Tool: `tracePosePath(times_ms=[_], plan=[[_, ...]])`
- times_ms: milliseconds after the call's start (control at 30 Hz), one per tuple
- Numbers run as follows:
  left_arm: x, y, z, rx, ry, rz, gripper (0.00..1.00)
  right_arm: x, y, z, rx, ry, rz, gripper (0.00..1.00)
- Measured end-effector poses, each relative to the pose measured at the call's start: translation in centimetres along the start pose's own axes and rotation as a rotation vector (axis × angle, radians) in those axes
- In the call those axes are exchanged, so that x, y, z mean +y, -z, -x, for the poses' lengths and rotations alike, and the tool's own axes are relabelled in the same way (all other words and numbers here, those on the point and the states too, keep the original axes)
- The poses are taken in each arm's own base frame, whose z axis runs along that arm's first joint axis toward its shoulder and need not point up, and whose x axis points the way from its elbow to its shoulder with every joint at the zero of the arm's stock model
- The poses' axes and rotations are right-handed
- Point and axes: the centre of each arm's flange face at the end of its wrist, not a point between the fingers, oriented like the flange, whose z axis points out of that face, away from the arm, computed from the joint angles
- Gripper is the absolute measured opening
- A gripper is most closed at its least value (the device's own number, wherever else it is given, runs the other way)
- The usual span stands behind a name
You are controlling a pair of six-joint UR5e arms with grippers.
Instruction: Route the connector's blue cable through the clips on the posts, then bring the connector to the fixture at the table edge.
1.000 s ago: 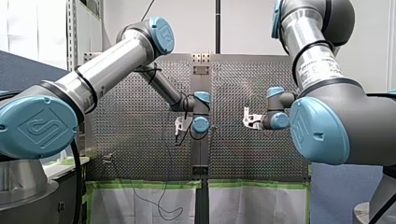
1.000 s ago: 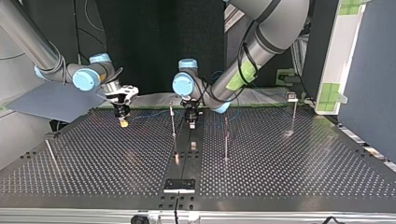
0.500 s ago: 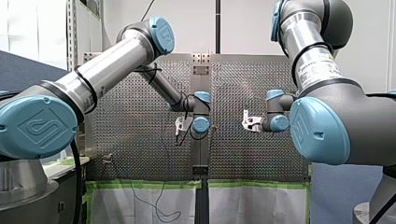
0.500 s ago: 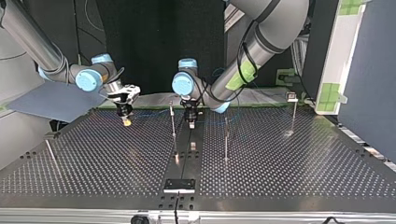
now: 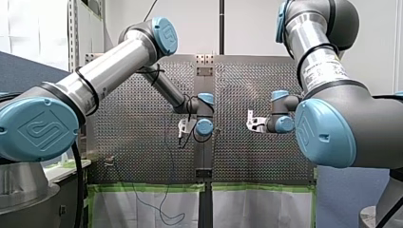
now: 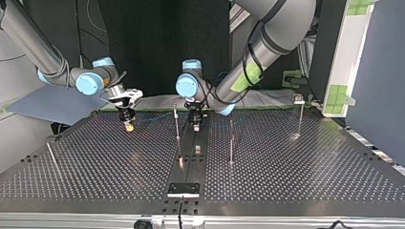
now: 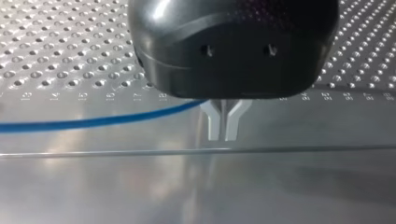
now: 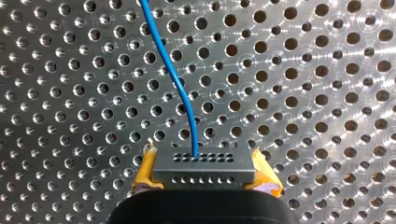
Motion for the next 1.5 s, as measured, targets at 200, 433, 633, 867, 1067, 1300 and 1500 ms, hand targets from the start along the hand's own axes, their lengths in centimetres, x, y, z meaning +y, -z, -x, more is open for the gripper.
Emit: tracePosePath(times_ms=[200, 433, 633, 867, 1067, 1300, 1500], plan=[[0.0, 0.0, 0.0, 0.0, 0.0, 0.002, 0.81, -0.2, 0.0, 0.0, -0.003, 0.0, -0.003, 0.0], [0.0, 0.2, -0.1, 0.011, -0.025, -0.002, 0.79, -0.4, 0.0, 0.2, -0.009, 0.0, -0.005, 0.0], [0.0, 0.8, -0.3, 0.035, -0.064, 0.019, 0.79, -0.6, -0.1, 0.1, -0.013, -0.001, -0.008, 0.0], [-0.4, 1.3, -0.2, 0.034, -0.08, 0.027, 1.0, -0.8, 0.0, 0.2, -0.018, -0.003, -0.012, 0.0], [-0.7, 1.4, -0.3, 0.043, -0.073, -0.006, 1.0, -0.9, 0.0, 0.3, -0.026, -0.005, -0.014, 0.0], [-0.4, 2.2, -0.6, 0.092, -0.049, 0.006, 1.0, -0.9, 0.1, 0.4, -0.034, -0.008, -0.014, 0.0], [-0.5, 4.3, -1.1, 0.142, -0.068, 0.035, 1.0, -1.0, 0.2, 0.4, -0.039, -0.01, -0.014, 0.0]])
